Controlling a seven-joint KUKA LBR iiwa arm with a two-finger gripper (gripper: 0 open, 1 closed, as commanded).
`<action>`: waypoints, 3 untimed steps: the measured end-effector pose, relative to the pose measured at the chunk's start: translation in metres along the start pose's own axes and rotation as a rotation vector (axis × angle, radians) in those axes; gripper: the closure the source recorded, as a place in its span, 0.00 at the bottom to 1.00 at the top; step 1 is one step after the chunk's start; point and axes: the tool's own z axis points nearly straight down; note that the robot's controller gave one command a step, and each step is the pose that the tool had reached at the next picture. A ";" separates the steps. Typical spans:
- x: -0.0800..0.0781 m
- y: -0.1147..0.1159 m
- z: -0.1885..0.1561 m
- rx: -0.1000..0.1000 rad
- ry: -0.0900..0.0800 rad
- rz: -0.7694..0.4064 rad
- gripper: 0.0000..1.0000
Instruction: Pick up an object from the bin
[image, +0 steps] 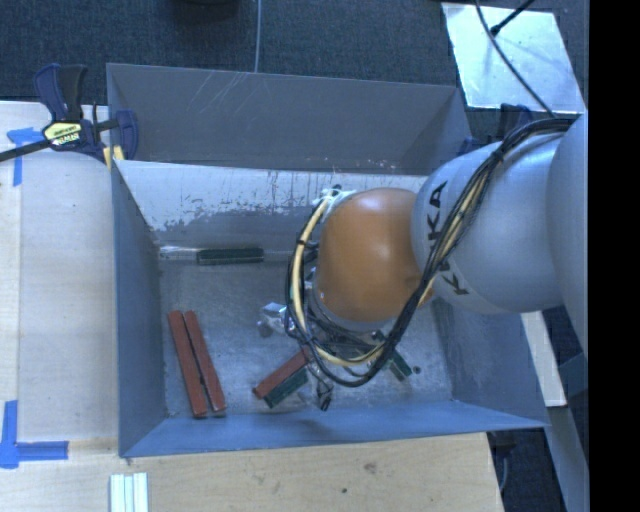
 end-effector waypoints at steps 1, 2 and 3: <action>0.007 -0.016 0.052 -0.001 0.003 -0.237 0.00; 0.005 -0.015 0.050 -0.001 -0.001 -0.236 1.00; -0.023 -0.020 -0.125 0.003 -0.008 -0.241 1.00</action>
Offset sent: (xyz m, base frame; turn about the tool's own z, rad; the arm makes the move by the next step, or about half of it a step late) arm 0.0014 -0.0166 -0.0509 -0.2382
